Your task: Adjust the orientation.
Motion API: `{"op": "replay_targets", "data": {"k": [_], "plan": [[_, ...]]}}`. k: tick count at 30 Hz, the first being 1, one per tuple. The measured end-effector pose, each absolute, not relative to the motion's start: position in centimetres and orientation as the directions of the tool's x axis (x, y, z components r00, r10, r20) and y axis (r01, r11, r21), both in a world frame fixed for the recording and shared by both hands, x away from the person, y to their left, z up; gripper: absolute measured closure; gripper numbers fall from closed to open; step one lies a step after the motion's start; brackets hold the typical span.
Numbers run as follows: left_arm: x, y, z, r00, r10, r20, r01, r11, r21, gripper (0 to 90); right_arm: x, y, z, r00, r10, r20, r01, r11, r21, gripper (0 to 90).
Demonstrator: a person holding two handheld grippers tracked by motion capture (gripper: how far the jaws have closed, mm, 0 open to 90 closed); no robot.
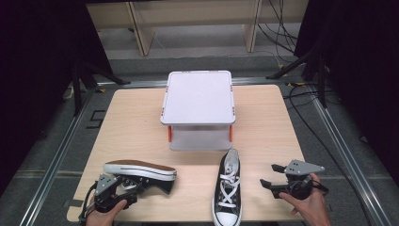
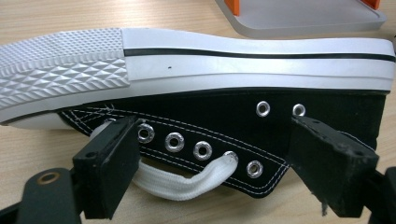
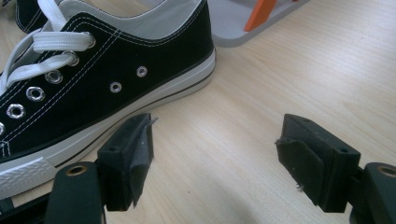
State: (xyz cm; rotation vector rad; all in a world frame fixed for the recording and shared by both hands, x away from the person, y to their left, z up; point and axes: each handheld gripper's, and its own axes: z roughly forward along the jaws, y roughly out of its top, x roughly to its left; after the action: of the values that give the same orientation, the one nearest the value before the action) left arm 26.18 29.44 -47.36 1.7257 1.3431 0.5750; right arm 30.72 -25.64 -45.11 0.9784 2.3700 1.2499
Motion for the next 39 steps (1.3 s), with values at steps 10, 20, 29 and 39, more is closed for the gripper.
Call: {"op": "replay_targets", "data": {"k": [10,20,29,39], "plan": [[26.2,29.1,-47.3,0.271,0.952,-0.140,0.574,-0.043,0.818,15.3,30.9,-25.6,-45.4,-0.736,0.675,0.052,0.438,0.416,0.797,27.0],[27.2,28.4,-46.9,0.272,0.957,-0.096,0.564,-0.078,0.822,15.1,30.9,-25.4,-45.5,-0.739,0.672,0.052,0.441,0.424,0.791,27.1],[29.8,26.7,-45.7,0.242,0.970,-0.011,0.531,-0.123,0.838,14.4,31.0,-25.5,-45.5,-0.735,0.676,0.052,0.446,0.424,0.788,27.1],[33.0,25.9,-45.1,0.216,0.976,-0.015,0.510,-0.100,0.854,15.3,31.0,-25.6,-45.4,-0.731,0.680,0.050,0.447,0.423,0.788,27.7]]}}
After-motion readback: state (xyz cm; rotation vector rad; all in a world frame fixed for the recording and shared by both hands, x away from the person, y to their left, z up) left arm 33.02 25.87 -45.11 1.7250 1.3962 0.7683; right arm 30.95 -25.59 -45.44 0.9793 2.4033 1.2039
